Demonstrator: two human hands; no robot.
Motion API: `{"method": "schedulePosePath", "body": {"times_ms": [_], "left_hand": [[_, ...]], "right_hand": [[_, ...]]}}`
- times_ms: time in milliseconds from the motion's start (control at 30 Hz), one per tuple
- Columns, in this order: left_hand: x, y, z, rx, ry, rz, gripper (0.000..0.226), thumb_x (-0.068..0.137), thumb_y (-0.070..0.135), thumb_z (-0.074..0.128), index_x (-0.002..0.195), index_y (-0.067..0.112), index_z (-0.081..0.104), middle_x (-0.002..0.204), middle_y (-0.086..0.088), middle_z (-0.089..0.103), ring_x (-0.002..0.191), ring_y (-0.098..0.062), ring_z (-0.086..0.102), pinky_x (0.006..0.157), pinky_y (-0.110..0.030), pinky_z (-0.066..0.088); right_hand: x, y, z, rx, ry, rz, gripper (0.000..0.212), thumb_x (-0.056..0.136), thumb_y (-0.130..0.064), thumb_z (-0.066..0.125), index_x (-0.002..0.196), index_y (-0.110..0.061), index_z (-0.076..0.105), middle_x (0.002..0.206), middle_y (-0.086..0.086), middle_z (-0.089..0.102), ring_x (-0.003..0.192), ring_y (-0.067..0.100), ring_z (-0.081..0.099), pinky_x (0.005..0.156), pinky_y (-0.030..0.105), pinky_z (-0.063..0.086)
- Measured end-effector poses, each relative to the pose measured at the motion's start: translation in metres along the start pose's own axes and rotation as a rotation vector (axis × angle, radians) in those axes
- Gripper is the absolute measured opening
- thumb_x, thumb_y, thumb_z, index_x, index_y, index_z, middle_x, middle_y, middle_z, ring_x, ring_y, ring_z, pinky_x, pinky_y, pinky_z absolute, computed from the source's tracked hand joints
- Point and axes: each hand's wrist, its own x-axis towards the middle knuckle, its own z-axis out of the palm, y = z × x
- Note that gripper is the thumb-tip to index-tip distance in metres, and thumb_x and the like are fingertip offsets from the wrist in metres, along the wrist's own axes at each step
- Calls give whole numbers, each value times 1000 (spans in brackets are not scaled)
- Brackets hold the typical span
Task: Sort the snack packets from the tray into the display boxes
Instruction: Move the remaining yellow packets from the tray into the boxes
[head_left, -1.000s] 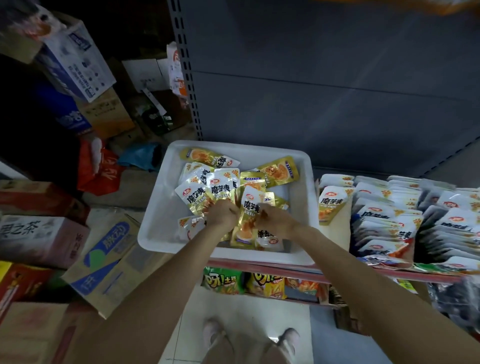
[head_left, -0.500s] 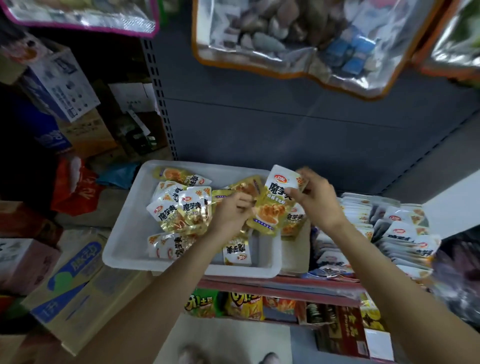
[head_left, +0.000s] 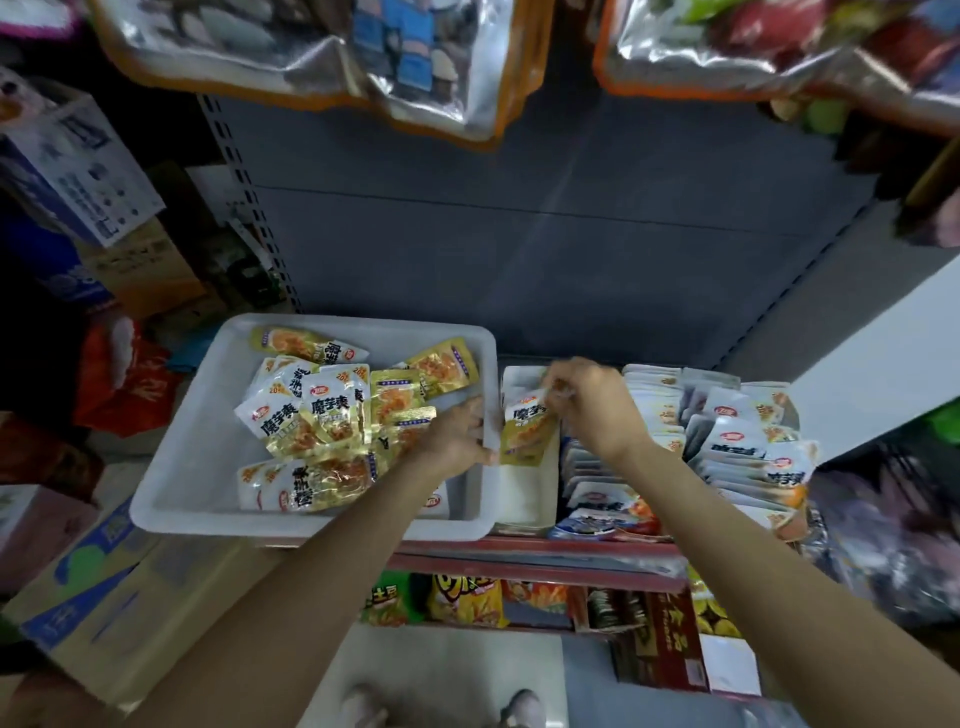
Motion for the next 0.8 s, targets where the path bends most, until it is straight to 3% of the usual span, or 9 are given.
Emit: {"method": "schedulePosePath", "body": {"times_ms": [133,233,333,467,533,667,733,800], "left_hand": [[-2,1,2,-8,0,13,78,81,-13,61,146,10,24,137,-15,46,121,-20,46,80,-17,40],[-2,-1,0,-12,8,0,77,81,-12,62,146,13,28,132,-13,50,105,-10,46,76,-14,41],[2,-4,-1,8,30,-15,82,79,-8,66,147,14,26,134,-12,50,115,-17,50,86,-22,43],[0,-12,0,43,62,16,74,81,-2,68,144,12,31,134,-12,51,119,-26,52,98,-32,44],[-3,-20,-1,74,67,50,66,84,1,65,142,9,35,131,-15,53,114,-27,56,97,-36,46],[-12,-42,-29,206,180,110,44,87,7,63,129,6,51,123,-11,61,109,-21,58,85,-21,44],[-14,-58,-50,249,253,91,36,87,6,62,123,6,56,119,-10,63,107,-19,60,80,-17,42],[-15,-78,-72,292,286,53,35,88,5,60,122,6,56,123,-9,61,110,-21,58,86,-23,44]], "right_hand": [[-1,-1,10,-358,-70,-44,21,89,-15,52,107,-18,62,107,6,60,99,30,59,72,32,42],[-2,-3,15,-477,-52,-62,35,88,-10,52,121,-22,57,117,4,58,111,26,54,84,31,41],[-1,-5,22,-540,-74,-85,41,85,-3,52,124,-17,54,121,7,55,117,28,49,91,34,39],[-3,-7,30,-507,-83,-88,38,86,-5,53,122,-14,53,122,8,53,121,27,46,93,36,38],[-5,-13,32,-440,-27,-128,36,79,-3,62,113,-13,61,112,9,57,111,31,53,87,37,44],[-5,-37,44,-298,55,-225,36,57,2,78,91,-8,69,88,11,62,81,34,63,61,39,54],[-4,-58,53,-251,21,-272,36,62,0,77,95,-10,68,95,10,62,82,32,63,60,35,54],[-2,-80,67,-181,-100,-252,27,82,-7,63,109,-11,62,111,9,56,94,30,61,71,35,52]]}}
